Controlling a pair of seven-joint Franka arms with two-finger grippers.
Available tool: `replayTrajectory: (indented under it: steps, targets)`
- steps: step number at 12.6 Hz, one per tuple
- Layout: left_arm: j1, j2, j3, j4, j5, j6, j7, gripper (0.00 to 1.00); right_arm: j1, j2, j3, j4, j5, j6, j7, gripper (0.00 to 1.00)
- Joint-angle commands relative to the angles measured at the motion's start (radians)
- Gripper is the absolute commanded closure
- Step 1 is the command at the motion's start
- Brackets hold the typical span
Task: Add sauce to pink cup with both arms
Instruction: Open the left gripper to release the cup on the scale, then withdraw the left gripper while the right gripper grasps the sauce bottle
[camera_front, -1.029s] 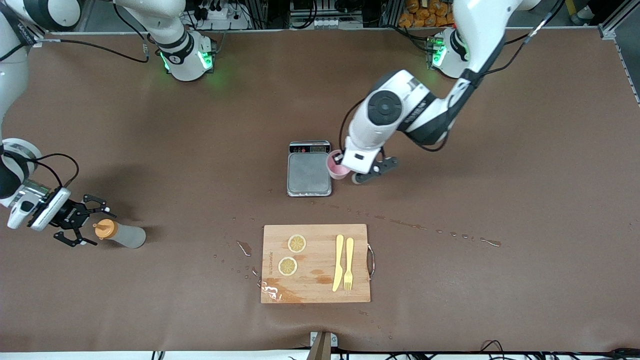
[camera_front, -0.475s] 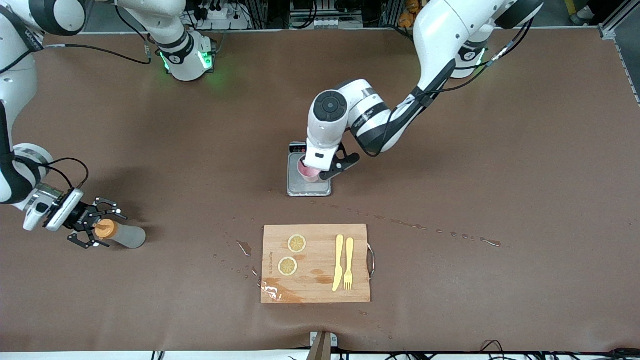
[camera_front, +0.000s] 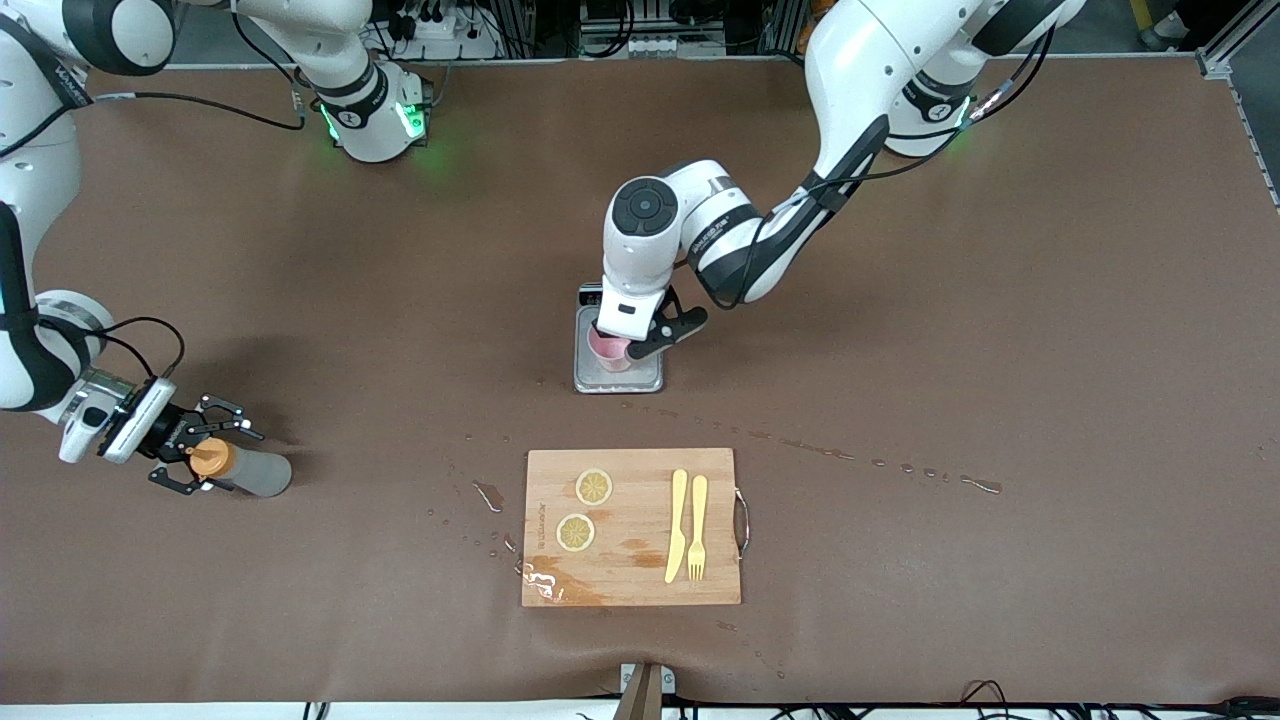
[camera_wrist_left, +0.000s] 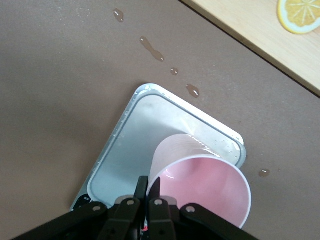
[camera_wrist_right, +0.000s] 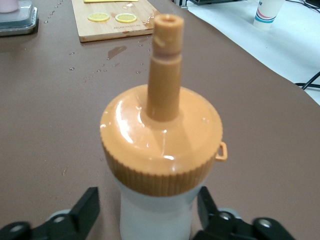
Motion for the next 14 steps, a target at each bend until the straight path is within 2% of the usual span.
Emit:
replayTrajectory:
  steps: [1,4,6,8,9,11,14]
  targets:
    - [-0.014,0.008,0.017,0.018,0.027,0.003,-0.038,0.01,-0.008,-0.003,0.001,0.003,0.013,-0.015,-0.018,0.75]
    - [0.007,-0.033,0.017,0.012,0.030,-0.008,-0.052,0.00,-0.004,-0.014,-0.002,0.003,-0.005,-0.015,-0.018,0.83]
    - [0.036,-0.128,0.015,0.012,0.029,-0.093,-0.041,0.00,-0.005,-0.029,-0.004,0.006,-0.055,-0.037,-0.015,0.83]
    - [0.082,-0.240,0.013,0.011,0.025,-0.184,-0.026,0.00,-0.007,-0.064,-0.009,0.010,-0.149,-0.055,-0.012,0.92]
    - [0.126,-0.288,0.012,0.012,0.018,-0.216,0.014,0.00,-0.007,-0.084,-0.009,0.010,-0.189,-0.060,-0.010,1.00]
    - [0.237,-0.358,0.003,0.017,-0.010,-0.273,0.180,0.00,-0.017,-0.095,-0.010,0.015,-0.236,-0.089,-0.009,1.00]
    - [0.418,-0.446,0.003,0.015,-0.109,-0.388,0.531,0.00,-0.005,-0.134,-0.019,0.018,-0.325,-0.127,0.066,1.00]
